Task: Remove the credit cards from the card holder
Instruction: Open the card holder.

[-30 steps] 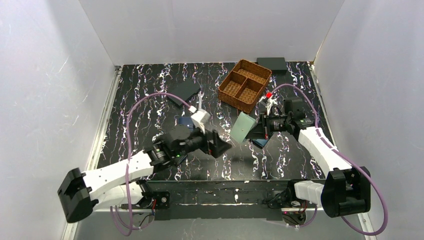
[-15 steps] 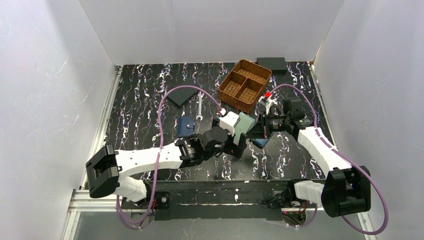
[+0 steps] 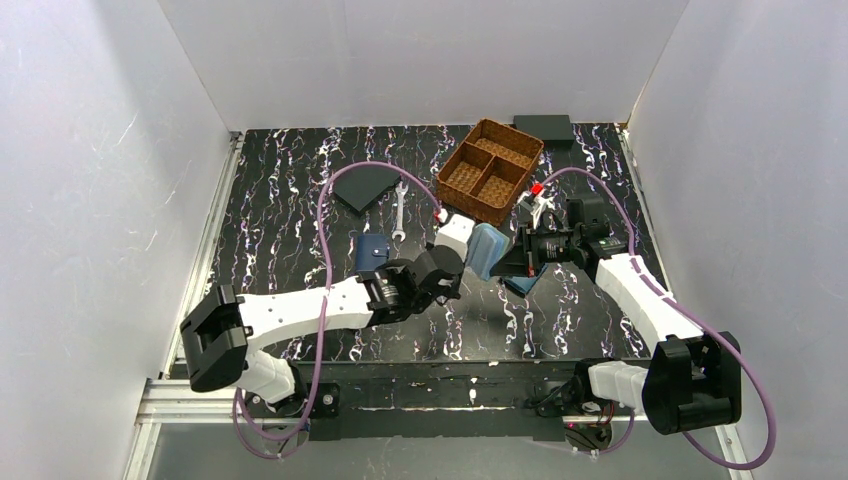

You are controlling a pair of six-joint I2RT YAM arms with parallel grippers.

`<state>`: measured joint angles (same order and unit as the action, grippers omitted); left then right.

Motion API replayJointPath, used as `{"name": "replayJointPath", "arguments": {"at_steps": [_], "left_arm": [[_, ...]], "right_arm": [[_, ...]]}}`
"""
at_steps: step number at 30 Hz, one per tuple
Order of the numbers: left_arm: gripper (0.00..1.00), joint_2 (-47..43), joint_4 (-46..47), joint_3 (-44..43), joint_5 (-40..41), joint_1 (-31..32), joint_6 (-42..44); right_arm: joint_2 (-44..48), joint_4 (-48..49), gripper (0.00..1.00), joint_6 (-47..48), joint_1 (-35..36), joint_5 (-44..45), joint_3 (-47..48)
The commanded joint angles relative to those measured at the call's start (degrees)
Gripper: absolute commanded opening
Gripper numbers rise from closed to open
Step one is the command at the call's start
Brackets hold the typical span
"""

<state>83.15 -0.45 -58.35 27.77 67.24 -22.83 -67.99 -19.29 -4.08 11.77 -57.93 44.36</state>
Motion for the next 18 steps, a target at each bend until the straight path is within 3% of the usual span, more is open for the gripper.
{"name": "replayJointPath", "arguments": {"at_steps": [1, 4, 7, 13, 16, 18], "left_arm": [[0.08, -5.5, -2.2, 2.4, -4.4, -4.5, -3.3], [0.00, -9.1, 0.9, 7.5, -17.2, -10.0, -8.0], [0.00, -12.0, 3.9, 13.0, -26.6, -14.2, -13.4], [0.00, -15.2, 4.1, 20.3, -34.9, -16.9, -19.8], [0.00, -14.4, 4.0, 23.6, -36.9, -17.4, -23.8], [0.00, -13.4, 4.0, 25.7, -36.7, -17.9, -26.3]], "right_arm": [[0.4, -1.4, 0.01, 3.8, 0.4, -0.7, 0.4], [-1.5, -2.0, 0.01, 3.9, 1.2, -0.4, 0.6], [-4.0, -2.9, 0.01, 6.0, 3.5, 0.9, 0.8], [-10.7, -4.3, 0.01, 7.5, 8.1, 5.6, 1.7], [-14.7, -5.9, 0.13, 8.7, 9.7, 9.5, 3.7], [-16.5, -7.0, 0.29, 9.5, 9.9, 12.7, 5.1]]}}
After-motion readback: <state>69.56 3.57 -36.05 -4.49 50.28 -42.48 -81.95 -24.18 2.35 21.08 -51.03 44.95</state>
